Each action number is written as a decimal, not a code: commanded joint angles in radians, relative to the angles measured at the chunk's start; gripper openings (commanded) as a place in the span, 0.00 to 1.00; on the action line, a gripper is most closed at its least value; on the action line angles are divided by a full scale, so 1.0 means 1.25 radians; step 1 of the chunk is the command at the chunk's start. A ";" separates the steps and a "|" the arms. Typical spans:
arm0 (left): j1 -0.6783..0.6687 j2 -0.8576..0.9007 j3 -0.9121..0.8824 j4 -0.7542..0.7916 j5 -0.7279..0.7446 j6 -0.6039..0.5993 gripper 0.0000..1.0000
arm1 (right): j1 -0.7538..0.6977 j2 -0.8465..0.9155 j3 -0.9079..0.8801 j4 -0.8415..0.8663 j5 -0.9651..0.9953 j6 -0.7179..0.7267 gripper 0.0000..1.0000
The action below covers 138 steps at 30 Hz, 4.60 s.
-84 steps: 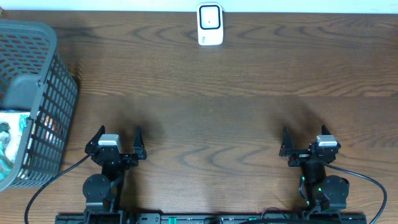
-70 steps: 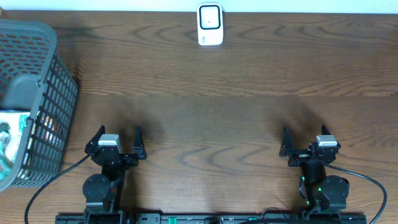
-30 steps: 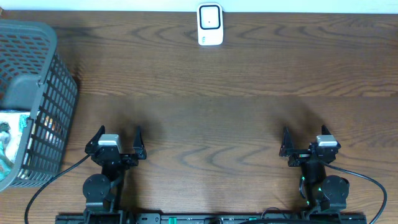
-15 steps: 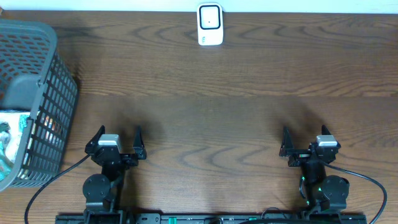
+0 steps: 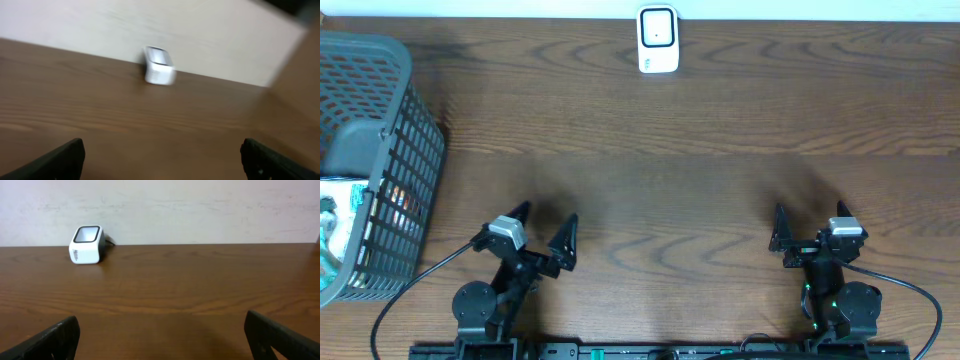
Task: Scan the item barcode
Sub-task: 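Move the left gripper up and over into the grey basket, then grasp the green wet-wipe pack inside the basket with the left gripper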
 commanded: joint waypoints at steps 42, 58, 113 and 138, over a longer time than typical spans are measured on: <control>-0.005 1.128 1.788 -1.182 -0.645 0.048 0.97 | -0.005 -0.001 -0.001 -0.004 0.003 0.005 0.99; 0.271 1.309 1.852 -1.133 -1.020 -0.175 0.98 | -0.005 -0.001 -0.001 -0.004 0.003 0.005 0.99; 0.660 1.477 1.157 -0.661 -0.696 0.421 0.87 | -0.005 -0.001 -0.001 -0.004 0.003 0.005 0.99; 0.741 1.492 1.115 -0.647 -0.633 0.370 0.67 | -0.005 -0.001 -0.001 -0.004 0.003 0.005 0.99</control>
